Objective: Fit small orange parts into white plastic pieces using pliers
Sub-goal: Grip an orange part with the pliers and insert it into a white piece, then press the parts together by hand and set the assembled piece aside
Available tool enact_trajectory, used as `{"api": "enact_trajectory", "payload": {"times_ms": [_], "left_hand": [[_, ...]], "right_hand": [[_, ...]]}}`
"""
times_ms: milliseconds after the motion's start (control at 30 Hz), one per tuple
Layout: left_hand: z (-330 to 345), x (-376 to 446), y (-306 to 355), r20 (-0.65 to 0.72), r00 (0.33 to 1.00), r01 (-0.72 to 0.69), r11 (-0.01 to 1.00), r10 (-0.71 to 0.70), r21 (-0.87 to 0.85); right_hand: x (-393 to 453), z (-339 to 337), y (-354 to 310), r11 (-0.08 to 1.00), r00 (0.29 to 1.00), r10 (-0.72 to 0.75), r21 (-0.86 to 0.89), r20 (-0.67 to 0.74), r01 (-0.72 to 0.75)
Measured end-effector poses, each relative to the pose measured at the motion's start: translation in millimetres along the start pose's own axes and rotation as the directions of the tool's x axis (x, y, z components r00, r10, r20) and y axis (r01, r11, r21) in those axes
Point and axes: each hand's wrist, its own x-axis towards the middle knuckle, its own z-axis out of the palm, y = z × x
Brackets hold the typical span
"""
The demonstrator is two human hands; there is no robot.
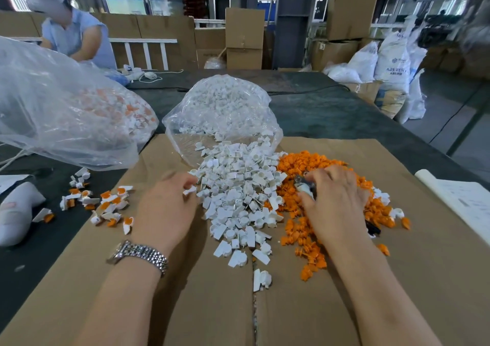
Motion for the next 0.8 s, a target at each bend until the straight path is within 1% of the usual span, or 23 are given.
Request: {"api": "enact_trajectory", "payload": {"times_ms": [33,100,200,267,367,433,500,533,567,600,633,667,700,733,767,800], "left_hand": [[4,0,1,0.04,0.999,-0.013,0.999,0.012,0.032],[10,1,2,0.074,0.997,-0.03,0.997,0.024,0.075],[17,3,1,0.076,0.996,-0.055,0.991,0.046,0.125],[19,4,1,0.062,0.997,-0.049,0.992,0.041,0.12],[20,5,0,0.039,0.999,-0.024,0.996,0.021,0.082],[18,5,1,-0.012,1.0,0.008,1.0,-0.008,0.03],[15,4,2,-0.064,0.997,0.039,0.996,-0.045,-0.084],[13,3,4,-0.067,0.995,0.065,0.98,-0.079,-0.185],[11,2,6,-0.043,0.992,0.102,0.937,-0.123,-0.333],[9,1,9,0.02,0.985,0.156,0.842,-0.17,-0.516],[6,-1,13,0.119,0.973,0.226,0.69,-0.2,-0.687],[3,-3,16,0.234,0.953,0.301,0.508,-0.193,-0.807],[0,-4,19,0.334,0.93,0.367,0.338,-0.153,-0.867],[-1,-4,21,0.406,0.908,0.419,0.211,-0.105,-0.883],[-1,-5,22,0.455,0.888,0.459,0.134,-0.064,-0.878],[-1,-4,23,0.485,0.874,0.485,0.095,-0.033,-0.869]], "right_hand": [[-1,0,-1,0.999,0.999,-0.046,0.01,-0.001,0.046],[-3,1,-3,0.995,0.992,-0.104,0.016,0.065,0.103],[-5,2,-5,0.991,0.977,-0.136,0.006,0.164,0.137],[-5,4,-5,0.99,0.975,-0.136,-0.023,0.174,0.142],[-4,6,-8,0.99,0.981,-0.118,-0.065,0.155,0.129],[-4,8,-10,0.986,0.98,-0.129,-0.087,0.153,0.144],[-4,10,-10,0.983,0.981,-0.135,-0.104,0.14,0.15],[-4,10,-9,0.982,0.982,-0.135,-0.112,0.129,0.15],[-4,10,-9,0.981,0.984,-0.135,-0.121,0.12,0.15],[-4,10,-9,0.979,0.984,-0.137,-0.135,0.118,0.152],[-5,11,-9,0.976,0.983,-0.138,-0.153,0.121,0.156],[-5,12,-10,0.972,0.982,-0.141,-0.171,0.123,0.161],[-5,13,-10,0.968,0.982,-0.143,-0.189,0.125,0.166],[-5,13,-10,0.965,0.981,-0.146,-0.199,0.126,0.169],[-4,13,-11,0.964,0.981,-0.149,-0.202,0.125,0.172],[-4,13,-11,0.964,0.981,-0.15,-0.201,0.121,0.172]]}}
